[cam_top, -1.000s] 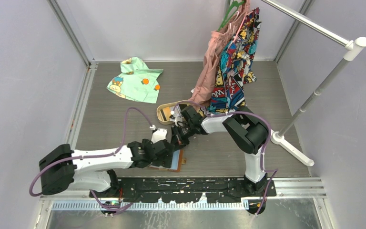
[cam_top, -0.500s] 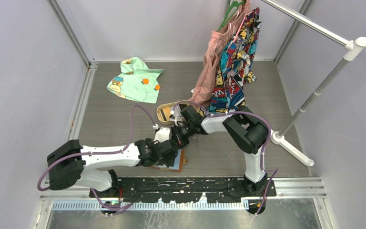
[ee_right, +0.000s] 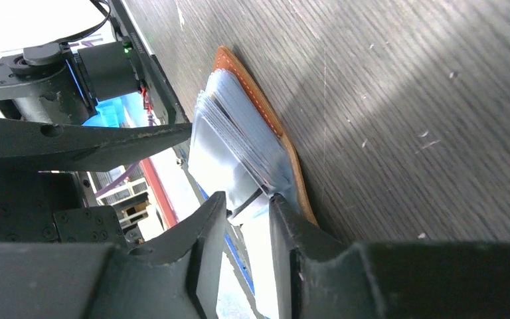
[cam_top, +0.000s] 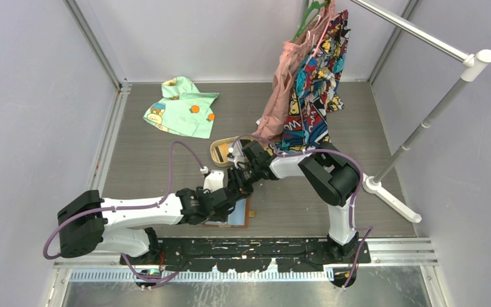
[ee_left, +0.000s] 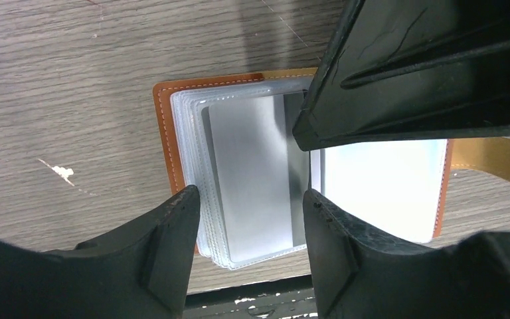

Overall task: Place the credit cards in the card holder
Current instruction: Insert the credit card into the card holder.

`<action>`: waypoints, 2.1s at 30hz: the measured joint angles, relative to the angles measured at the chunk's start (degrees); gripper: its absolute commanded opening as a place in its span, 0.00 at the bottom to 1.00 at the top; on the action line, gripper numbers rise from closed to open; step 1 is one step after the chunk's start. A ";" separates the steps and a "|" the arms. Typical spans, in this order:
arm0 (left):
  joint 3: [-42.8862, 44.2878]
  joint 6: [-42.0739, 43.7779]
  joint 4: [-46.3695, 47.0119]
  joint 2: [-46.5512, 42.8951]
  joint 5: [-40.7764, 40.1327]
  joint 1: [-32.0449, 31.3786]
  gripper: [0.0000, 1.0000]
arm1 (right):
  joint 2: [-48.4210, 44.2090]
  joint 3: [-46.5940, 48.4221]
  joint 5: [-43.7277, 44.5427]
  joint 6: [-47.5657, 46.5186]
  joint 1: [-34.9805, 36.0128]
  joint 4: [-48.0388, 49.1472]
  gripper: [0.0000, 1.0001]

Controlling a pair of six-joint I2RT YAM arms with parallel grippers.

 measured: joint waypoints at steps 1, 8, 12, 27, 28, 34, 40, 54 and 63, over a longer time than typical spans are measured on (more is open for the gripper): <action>-0.15 0.02 0.02 -0.31 -0.02 -0.02 0.57 | -0.02 0.17 -0.02 -0.07 -0.07 -0.39 0.41; -0.26 0.39 0.02 -1.11 0.00 0.00 0.58 | -1.31 1.31 0.24 -3.15 -1.29 -5.66 0.52; -0.26 1.31 0.04 -2.01 0.22 0.00 0.59 | -4.11 2.05 0.94 -7.10 -1.88 -9.66 0.47; -4.31 -2.25 -3.37 -19.45 2.05 2.62 0.40 | -4.96 3.50 5.40 -14.60 1.01 -17.33 0.07; -5.27 -2.86 -4.15 -20.92 2.51 3.58 0.41 | -4.11 3.65 5.90 -14.60 1.44 -17.59 0.07; -8.63 -5.03 -7.23 -23.61 5.29 8.46 0.68 | -0.39 5.95 7.37 -14.40 3.50 -18.71 0.09; -11.89 -6.01 -4.70 -23.50 11.04 13.40 0.76 | -0.22 7.39 7.28 -14.40 3.69 -18.73 0.10; -19.41 -7.87 11.76 -23.28 24.11 21.09 0.75 | 1.25 9.22 8.26 -16.72 3.04 -22.49 0.10; -20.52 -9.22 20.28 -18.12 29.07 22.01 0.59 | 1.42 9.70 8.68 -17.81 1.62 -26.12 0.10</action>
